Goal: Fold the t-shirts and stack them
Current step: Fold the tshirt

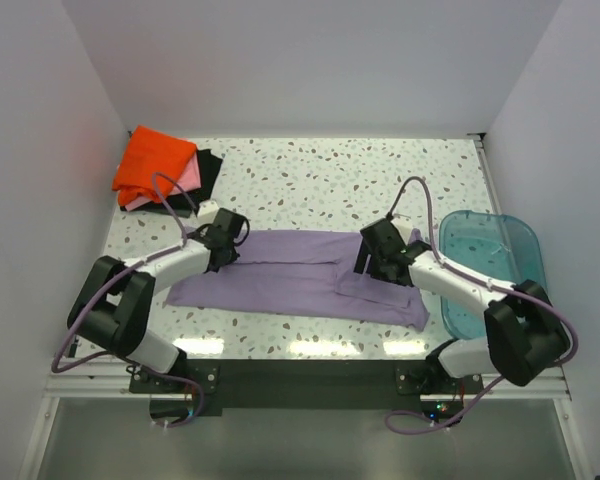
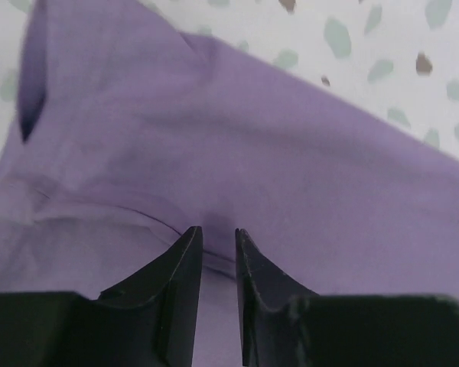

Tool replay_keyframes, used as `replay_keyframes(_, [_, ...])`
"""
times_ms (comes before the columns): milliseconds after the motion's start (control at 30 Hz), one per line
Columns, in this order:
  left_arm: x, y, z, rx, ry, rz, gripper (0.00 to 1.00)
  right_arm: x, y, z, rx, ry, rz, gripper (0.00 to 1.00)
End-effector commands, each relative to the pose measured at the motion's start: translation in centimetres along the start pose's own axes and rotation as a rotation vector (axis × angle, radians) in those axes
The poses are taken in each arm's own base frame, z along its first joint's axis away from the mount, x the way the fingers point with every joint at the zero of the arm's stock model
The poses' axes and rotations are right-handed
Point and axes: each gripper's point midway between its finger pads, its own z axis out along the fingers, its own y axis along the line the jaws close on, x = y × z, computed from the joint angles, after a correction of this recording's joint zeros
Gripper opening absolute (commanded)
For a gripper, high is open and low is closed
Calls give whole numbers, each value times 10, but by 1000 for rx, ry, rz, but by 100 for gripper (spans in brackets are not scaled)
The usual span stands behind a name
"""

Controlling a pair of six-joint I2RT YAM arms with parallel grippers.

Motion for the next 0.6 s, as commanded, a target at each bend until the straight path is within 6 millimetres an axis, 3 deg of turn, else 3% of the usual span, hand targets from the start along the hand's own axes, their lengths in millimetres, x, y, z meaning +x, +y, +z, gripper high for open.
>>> replay_keyframes(0, [22,-7,-10,18,-31,31,28,-13,-10,18,85,-3,53,82])
replay_keyframes(67, [36,-9,-15,31,-21,64,25,-18,-3,26,65,24,64,82])
replay_keyframes(200, [57,-9,-16,26,6,122,20,-19,1,64,113,103,41,82])
replay_keyframes(400, [90,-14,-20,55,67,190,16,-47,28,106,98,164,-54,82])
replay_keyframes(567, [114,-23,-46,147,126,148,16,-90,67,143,74,170,-175,82])
